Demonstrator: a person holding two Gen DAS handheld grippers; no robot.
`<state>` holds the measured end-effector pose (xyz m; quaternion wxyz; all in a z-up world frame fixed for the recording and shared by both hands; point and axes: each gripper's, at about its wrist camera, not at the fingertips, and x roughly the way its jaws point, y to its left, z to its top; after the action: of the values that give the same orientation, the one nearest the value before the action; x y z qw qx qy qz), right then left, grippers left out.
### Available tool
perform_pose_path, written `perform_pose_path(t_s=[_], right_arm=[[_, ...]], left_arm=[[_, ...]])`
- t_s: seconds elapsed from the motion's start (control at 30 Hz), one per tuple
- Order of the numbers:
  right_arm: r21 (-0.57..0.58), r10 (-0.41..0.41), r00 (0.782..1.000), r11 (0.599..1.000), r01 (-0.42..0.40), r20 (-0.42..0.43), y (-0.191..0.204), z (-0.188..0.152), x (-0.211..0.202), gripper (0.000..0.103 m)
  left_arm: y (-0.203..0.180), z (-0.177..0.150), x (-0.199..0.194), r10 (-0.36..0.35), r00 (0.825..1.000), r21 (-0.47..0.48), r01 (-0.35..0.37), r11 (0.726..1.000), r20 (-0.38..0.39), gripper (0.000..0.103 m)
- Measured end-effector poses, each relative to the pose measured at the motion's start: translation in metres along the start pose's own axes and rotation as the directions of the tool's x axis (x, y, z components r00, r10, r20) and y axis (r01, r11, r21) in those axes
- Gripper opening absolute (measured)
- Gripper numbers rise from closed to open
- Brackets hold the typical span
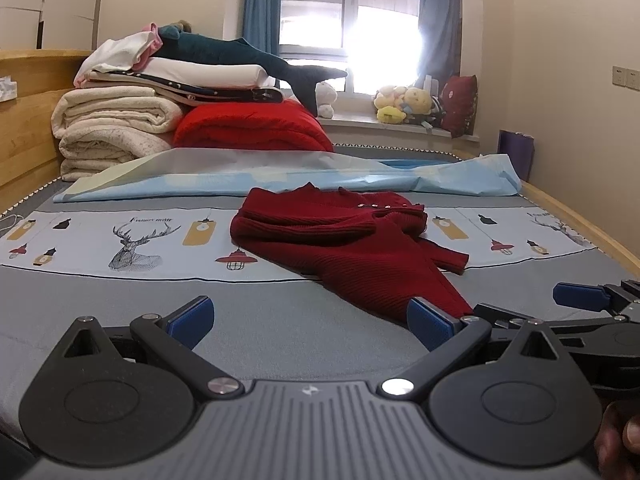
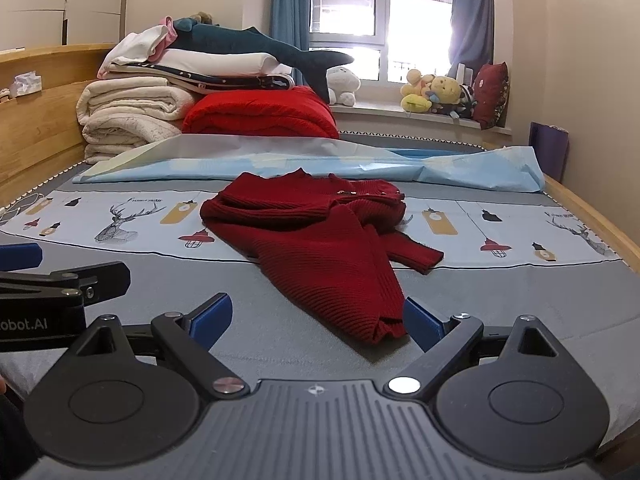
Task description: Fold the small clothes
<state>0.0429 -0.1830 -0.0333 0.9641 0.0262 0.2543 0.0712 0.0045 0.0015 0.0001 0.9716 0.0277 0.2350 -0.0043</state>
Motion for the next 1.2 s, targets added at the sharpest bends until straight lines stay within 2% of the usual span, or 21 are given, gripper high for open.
perform_pose_path(t_s=[1.2], right_arm=[[0.005, -0.007, 1.0, 1.0, 0.007, -0.025, -0.0047, -0.0006, 0.0064, 0.091]], left_arm=[[-0.0024, -0.0025, 0.0056, -0.011, 1.0, -0.028, 0.011, 1.0, 0.003, 0.103]])
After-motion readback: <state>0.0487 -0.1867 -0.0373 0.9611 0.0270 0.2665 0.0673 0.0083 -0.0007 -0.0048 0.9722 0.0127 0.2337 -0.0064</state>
